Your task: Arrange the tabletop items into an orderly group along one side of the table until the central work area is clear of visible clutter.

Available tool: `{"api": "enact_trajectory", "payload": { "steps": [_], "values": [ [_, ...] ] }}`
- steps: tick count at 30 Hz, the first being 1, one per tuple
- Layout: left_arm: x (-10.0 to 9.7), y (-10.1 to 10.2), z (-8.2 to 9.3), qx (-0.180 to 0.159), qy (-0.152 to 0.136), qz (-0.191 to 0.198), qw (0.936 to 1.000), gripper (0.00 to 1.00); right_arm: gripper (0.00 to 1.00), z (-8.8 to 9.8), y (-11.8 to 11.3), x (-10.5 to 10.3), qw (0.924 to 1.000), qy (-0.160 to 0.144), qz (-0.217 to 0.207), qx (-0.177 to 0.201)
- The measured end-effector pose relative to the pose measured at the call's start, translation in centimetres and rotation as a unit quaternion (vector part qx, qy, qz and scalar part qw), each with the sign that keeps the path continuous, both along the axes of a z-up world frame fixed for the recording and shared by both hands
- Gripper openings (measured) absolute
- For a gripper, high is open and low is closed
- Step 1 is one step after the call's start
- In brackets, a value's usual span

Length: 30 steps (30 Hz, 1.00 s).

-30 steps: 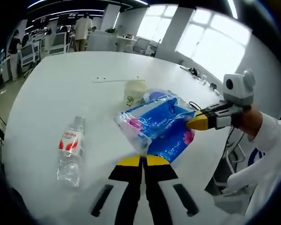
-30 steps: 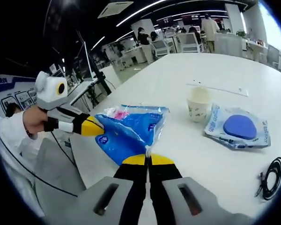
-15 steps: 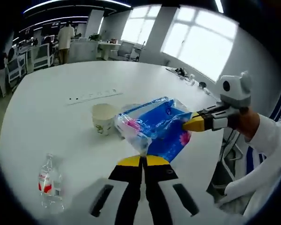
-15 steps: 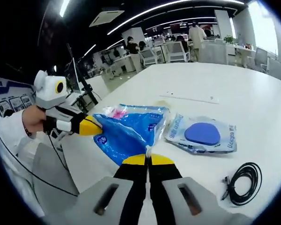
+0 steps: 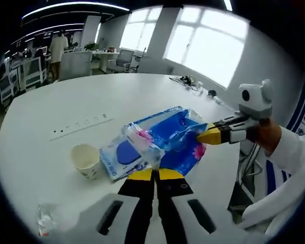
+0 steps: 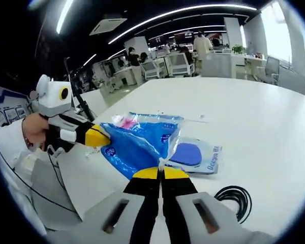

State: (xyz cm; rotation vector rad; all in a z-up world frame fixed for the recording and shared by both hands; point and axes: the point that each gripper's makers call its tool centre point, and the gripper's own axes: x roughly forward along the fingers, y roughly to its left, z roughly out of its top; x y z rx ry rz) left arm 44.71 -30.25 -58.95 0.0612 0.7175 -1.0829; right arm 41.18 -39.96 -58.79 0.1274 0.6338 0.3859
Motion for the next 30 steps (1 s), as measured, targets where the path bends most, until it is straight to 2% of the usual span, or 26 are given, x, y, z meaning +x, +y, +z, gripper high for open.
{"api": "enact_trajectory", "payload": {
  "steps": [9, 14, 23, 30],
  "values": [
    [0.4, -6.1, 1.1, -0.011, -0.007, -0.035, 0.9993, 0.0, 0.0, 1.0, -6.0, 0.4, 0.9993, -0.009, -0.03, -0.019],
    [0.8, -8.7, 1.0, -0.015, -0.003, -0.047, 0.9988, 0.0, 0.0, 1.0, -8.6, 0.9, 0.9987, -0.01, -0.041, -0.027],
    [1.7, -13.5, -0.5, -0.01, 0.011, -0.064, 0.9979, 0.0, 0.0, 0.0, -13.2, 2.2, 0.9972, -0.005, -0.06, -0.045],
    [2.9, -16.6, -2.6, 0.0, 0.024, -0.068, 0.9974, 0.0, 0.0, -2.1, -17.1, 3.9, 0.996, 0.008, -0.067, -0.058]
  ]
}}
